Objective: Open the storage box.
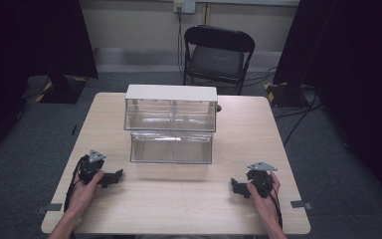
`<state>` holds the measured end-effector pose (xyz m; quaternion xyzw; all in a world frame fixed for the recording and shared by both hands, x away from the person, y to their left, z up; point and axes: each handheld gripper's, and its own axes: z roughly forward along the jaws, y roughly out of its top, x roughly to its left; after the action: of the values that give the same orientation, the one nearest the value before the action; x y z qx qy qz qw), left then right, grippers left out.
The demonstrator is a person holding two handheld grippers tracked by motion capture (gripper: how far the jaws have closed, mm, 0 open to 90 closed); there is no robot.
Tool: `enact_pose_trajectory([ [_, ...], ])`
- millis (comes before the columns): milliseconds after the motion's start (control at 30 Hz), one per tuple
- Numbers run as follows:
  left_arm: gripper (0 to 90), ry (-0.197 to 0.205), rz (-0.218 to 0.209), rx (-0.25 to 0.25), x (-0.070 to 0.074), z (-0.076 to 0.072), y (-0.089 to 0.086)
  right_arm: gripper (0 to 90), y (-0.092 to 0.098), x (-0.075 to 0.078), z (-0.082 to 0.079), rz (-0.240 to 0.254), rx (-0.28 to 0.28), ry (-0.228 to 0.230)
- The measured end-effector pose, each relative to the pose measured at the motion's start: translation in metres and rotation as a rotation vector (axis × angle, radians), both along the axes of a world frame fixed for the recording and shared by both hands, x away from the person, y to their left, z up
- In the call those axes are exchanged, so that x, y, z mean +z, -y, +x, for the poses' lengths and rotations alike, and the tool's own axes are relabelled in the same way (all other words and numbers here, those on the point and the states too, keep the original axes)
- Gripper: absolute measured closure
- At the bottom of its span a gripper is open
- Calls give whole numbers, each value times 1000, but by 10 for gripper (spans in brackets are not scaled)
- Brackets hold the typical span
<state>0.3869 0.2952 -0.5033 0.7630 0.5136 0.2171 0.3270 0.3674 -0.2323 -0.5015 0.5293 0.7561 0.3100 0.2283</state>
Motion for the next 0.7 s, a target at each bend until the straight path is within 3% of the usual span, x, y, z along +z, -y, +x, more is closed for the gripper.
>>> enact_pose_trajectory([
  [433,18,-3,1,11,0,0,1,0,-1,0,-1,0,-6,1],
  [567,16,-3,1,11,0,0,2,79,-2,3,-2,10,-15,-7],
  [633,17,-3,1,11,0,0,2,162,-2,5,-2,11,-4,6],
  [700,17,-3,1,11,0,0,2,146,-3,6,-2,19,-2,0],
])
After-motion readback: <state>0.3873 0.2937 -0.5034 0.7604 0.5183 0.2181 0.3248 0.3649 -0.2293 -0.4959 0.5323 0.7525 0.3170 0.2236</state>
